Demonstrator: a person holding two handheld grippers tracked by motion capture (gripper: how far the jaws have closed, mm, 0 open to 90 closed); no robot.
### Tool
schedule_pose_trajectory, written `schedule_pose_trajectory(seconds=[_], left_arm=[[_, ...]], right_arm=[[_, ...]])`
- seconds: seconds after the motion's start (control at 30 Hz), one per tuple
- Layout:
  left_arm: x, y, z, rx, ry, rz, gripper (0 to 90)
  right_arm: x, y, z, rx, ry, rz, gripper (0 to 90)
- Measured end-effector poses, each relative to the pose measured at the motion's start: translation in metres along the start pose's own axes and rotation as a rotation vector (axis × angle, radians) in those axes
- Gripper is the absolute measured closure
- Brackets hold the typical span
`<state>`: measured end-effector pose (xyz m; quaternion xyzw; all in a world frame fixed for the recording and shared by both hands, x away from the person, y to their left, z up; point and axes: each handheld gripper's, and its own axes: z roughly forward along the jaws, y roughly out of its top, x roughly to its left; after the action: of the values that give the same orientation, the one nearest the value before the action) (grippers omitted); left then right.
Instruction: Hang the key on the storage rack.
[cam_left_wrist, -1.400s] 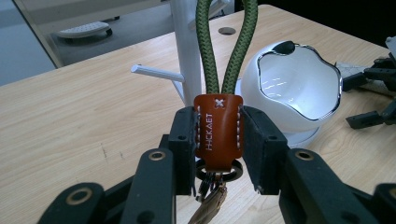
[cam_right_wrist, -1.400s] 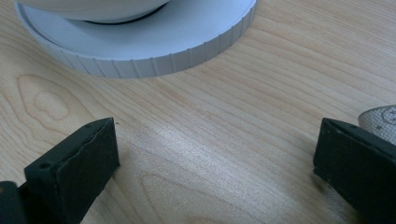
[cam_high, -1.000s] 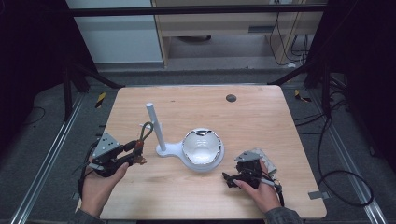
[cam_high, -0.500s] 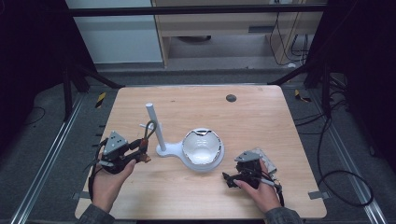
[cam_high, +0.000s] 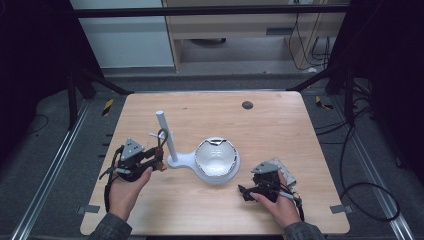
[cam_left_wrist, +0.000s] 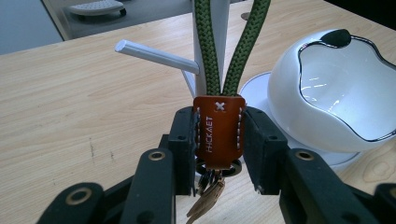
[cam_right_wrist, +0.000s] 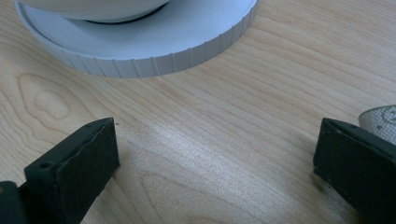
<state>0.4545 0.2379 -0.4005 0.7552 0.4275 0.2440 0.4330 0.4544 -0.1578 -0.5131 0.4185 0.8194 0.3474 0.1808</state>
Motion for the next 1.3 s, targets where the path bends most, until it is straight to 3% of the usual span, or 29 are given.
schedule_pose_trajectory(seconds=[0.53,0.9,1.0,1.03,1.3], left_arm=[[-0.001,-0.002,0.009,-0.014,0.025,0.006,65.5],[0.002,-0.003,0.01,-0.024,0.008,-0.014,61.7],[0.003,-0.007,0.01,-0.033,0.015,-0.012,48.7],[0.004,-0.01,0.009,-0.036,0.017,-0.007,39.2],[0.019,-0.04,0.019,-0.031,0.063,0.024,17.7]], right_arm=[[0.0,0.0,0.0,-0.001,0.003,-0.007,0.2],[0.0,0.0,0.0,0.001,0.004,0.0,0.2],[0.0,0.0,-0.001,0.001,0.004,0.0,0.2],[0.0,-0.001,-0.001,0.0,0.006,-0.002,0.2],[0.0,-0.001,-0.001,0.001,0.002,0.003,0.4]])
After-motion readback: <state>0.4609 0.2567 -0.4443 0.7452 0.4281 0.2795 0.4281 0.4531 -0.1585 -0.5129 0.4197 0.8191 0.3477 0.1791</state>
